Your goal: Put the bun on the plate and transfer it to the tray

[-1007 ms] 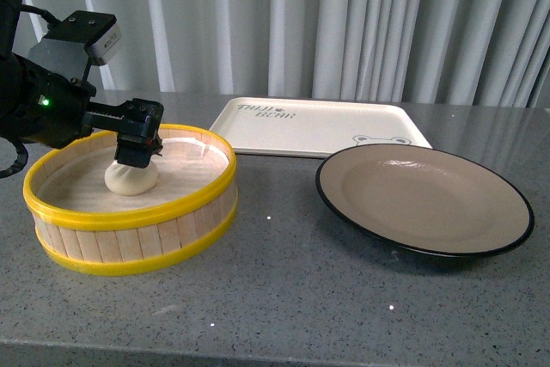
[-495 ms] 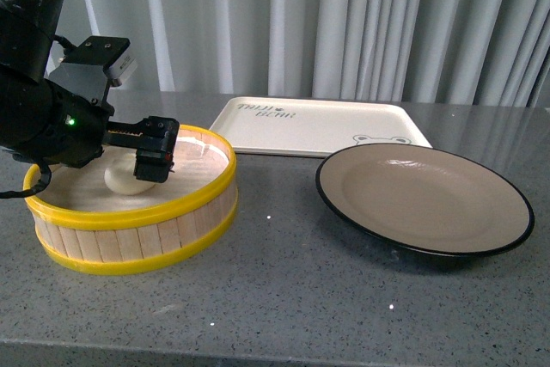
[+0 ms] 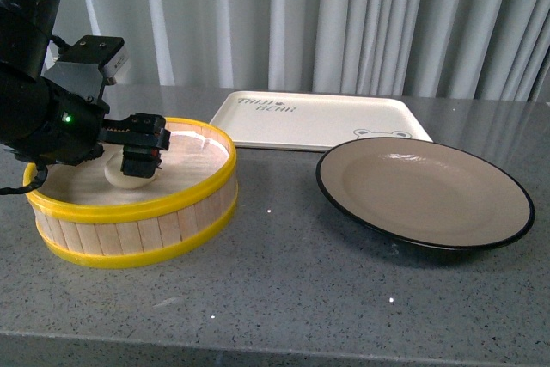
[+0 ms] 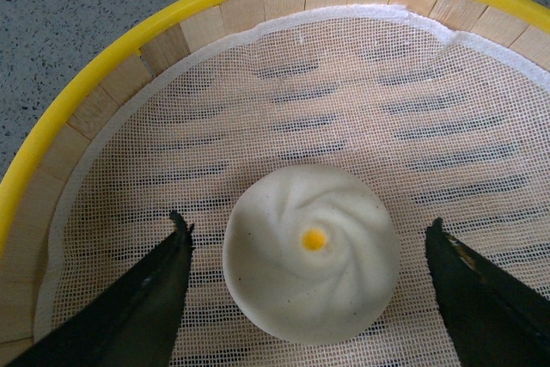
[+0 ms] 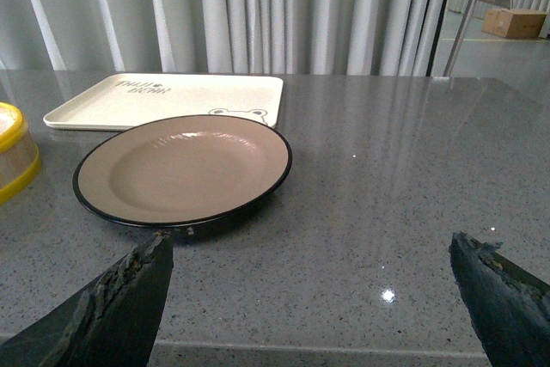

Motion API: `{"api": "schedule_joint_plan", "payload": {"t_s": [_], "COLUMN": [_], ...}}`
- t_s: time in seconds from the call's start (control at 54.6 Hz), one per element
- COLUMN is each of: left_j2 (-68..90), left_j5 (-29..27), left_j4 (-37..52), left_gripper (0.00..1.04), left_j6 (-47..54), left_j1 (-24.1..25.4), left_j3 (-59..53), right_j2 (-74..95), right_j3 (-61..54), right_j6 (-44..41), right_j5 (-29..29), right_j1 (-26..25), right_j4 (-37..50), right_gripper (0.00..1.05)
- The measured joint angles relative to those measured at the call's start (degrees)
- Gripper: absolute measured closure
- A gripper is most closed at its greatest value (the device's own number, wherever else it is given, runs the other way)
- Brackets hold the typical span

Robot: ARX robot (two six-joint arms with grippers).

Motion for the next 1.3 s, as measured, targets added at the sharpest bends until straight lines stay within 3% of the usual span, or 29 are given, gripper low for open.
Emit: {"api": "schedule_joint_plan", "payload": {"t_s": [0.128,0.22,0.476,1.026,1.301], "left_j2": [0.07,0.20,0.22,-6.43,-11.06], "left_j5": [-0.42,-0.37,0.28,4.31,3.19], "left_j4": [0.00,-0.11,-0.50,-4.26,-3.98], "left_gripper": [0.48,0.69,1.01,1.01,1.01], "left_j6": [0.00,0.02,-1.07,-7.67,-4.28], "left_j1": [-0.11,-0.22,-0.50,-3.04,-11.04], "left_j3": [0.00,0.00,0.02,6.19,7.52], "right_j2": [0.00,0.00,0.00,0.00,0.00], "right_j3": [0.00,0.00,0.00,0.00,0.00], "right_j6": [0.00,0.00,0.00,0.00,0.00], "right_j5": [0.00,0.00,0.00,0.02,0.00], "right_j1": [0.00,0.00,0.00,0.00,0.00], "right_j4": [0.00,0.00,0.00,0.00,0.00], "right_gripper": [0.08,0.08,0.08,0.08,0.08]}}
